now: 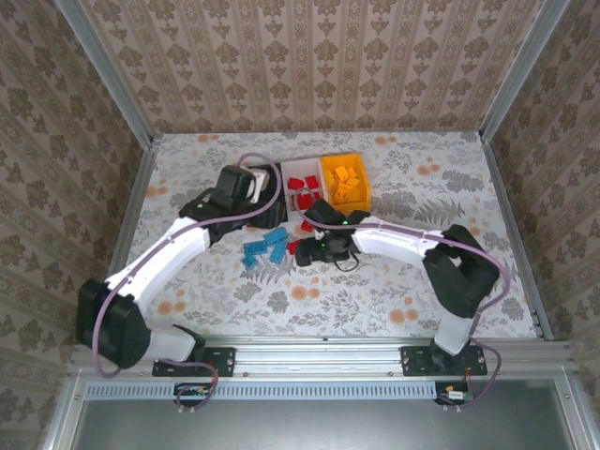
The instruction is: Sort the legos into containers by color
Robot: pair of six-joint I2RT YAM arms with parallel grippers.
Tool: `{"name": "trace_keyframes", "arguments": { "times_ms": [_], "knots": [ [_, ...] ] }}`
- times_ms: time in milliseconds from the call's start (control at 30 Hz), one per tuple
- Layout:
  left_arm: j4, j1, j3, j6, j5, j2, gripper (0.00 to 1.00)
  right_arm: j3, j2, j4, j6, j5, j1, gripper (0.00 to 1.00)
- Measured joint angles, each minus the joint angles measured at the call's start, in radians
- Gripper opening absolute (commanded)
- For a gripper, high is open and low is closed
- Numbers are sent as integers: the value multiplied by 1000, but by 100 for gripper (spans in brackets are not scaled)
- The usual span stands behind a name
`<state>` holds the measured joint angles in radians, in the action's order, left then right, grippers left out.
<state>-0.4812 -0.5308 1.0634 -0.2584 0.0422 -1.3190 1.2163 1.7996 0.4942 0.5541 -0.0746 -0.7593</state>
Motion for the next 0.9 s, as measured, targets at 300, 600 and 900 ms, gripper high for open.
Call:
{"name": "trace_keyframes", "arguments": {
  "times_ms": [300,600,900],
  "knots": [
    [-126,202,-174,-13,76,333,90,253,190,109,-43,5,-13,82],
    [-144,239,-184,-19,140,351,91,394,307,173,-80,19,-12,74],
    [-144,248,-185,-26,166,351,92,428,351,195,-88,39,3,56]
  ]
}}
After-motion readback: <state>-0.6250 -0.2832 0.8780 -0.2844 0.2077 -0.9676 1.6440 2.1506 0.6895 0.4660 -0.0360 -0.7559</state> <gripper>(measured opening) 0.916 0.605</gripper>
